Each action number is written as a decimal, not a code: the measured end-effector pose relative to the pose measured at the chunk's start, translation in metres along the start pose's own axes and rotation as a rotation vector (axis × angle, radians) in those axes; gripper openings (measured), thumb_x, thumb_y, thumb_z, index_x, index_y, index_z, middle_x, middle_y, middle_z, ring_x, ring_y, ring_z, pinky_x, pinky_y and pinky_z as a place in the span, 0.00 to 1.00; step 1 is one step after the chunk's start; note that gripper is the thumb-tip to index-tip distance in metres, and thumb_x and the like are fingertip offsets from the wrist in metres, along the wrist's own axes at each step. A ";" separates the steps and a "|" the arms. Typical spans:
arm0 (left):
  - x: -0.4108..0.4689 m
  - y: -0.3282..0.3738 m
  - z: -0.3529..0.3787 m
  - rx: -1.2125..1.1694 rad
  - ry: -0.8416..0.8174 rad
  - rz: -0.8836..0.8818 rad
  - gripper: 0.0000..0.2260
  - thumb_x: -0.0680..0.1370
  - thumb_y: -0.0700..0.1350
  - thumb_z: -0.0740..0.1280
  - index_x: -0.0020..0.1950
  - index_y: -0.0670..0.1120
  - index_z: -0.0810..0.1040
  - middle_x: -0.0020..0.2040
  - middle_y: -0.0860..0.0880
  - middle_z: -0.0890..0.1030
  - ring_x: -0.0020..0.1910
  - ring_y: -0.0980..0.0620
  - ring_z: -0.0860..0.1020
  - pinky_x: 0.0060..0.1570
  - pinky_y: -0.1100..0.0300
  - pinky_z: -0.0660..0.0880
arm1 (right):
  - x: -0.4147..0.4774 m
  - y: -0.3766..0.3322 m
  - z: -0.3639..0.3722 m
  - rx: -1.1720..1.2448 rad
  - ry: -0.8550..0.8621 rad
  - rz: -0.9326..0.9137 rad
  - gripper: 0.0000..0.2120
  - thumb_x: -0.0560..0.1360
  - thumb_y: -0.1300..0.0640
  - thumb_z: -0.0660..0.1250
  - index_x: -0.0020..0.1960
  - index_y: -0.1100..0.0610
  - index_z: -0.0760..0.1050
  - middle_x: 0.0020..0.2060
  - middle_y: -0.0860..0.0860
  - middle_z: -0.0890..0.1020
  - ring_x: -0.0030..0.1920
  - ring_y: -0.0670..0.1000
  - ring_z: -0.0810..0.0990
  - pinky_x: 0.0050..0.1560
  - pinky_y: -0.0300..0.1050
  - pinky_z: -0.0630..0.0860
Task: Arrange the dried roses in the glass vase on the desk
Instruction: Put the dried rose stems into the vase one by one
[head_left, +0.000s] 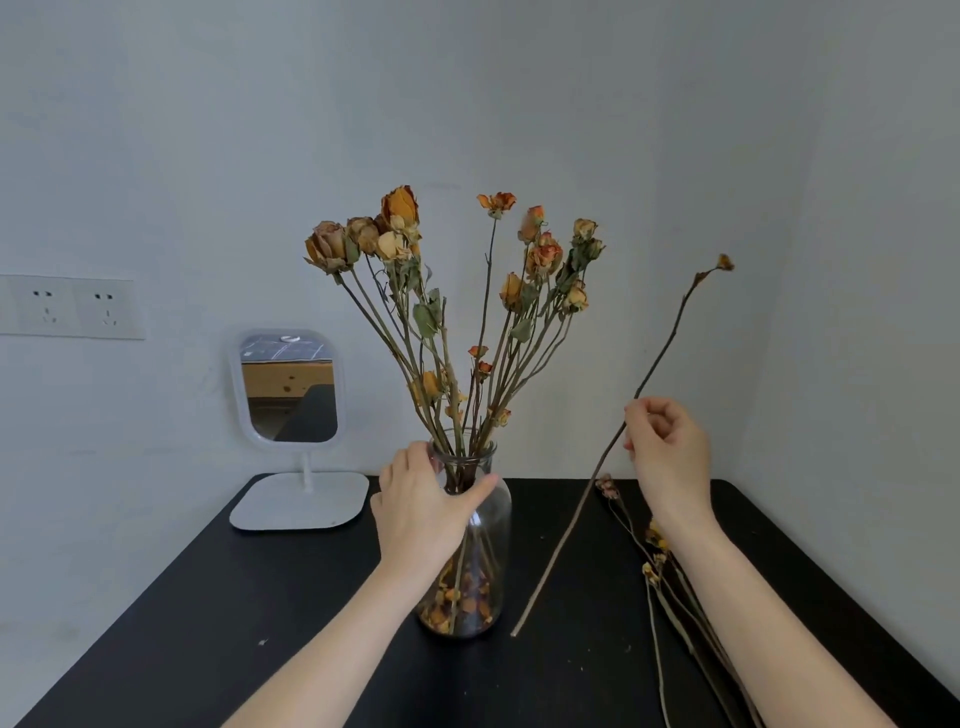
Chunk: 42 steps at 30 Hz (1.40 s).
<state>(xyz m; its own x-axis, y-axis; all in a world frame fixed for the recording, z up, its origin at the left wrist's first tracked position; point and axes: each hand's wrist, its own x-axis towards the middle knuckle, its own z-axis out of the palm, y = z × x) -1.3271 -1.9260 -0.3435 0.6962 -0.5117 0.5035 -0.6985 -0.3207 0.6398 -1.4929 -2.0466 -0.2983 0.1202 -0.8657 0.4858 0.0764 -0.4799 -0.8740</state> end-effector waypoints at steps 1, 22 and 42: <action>0.002 0.001 0.001 0.034 0.019 -0.006 0.32 0.65 0.69 0.66 0.59 0.48 0.71 0.55 0.50 0.76 0.59 0.50 0.72 0.57 0.48 0.72 | 0.003 -0.003 -0.001 0.011 0.009 -0.006 0.03 0.76 0.55 0.62 0.45 0.49 0.73 0.33 0.48 0.76 0.34 0.43 0.75 0.38 0.37 0.70; -0.003 -0.020 -0.027 -0.475 -0.430 0.044 0.25 0.61 0.61 0.75 0.52 0.65 0.66 0.54 0.67 0.73 0.54 0.68 0.70 0.51 0.71 0.66 | 0.027 -0.044 -0.002 0.065 0.047 -0.087 0.05 0.76 0.55 0.63 0.48 0.54 0.77 0.29 0.45 0.75 0.28 0.38 0.73 0.34 0.36 0.72; -0.001 -0.027 -0.029 -0.511 -0.351 0.046 0.26 0.66 0.51 0.76 0.56 0.60 0.66 0.56 0.60 0.75 0.58 0.60 0.73 0.55 0.63 0.69 | 0.019 -0.045 -0.008 0.060 0.025 -0.065 0.04 0.77 0.56 0.63 0.45 0.53 0.76 0.29 0.46 0.75 0.27 0.38 0.73 0.31 0.34 0.70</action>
<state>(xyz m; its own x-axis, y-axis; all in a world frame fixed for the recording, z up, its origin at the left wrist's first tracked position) -1.3046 -1.8936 -0.3442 0.5103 -0.7754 0.3720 -0.4987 0.0856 0.8625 -1.5019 -2.0422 -0.2495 0.0887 -0.8366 0.5406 0.1428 -0.5265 -0.8381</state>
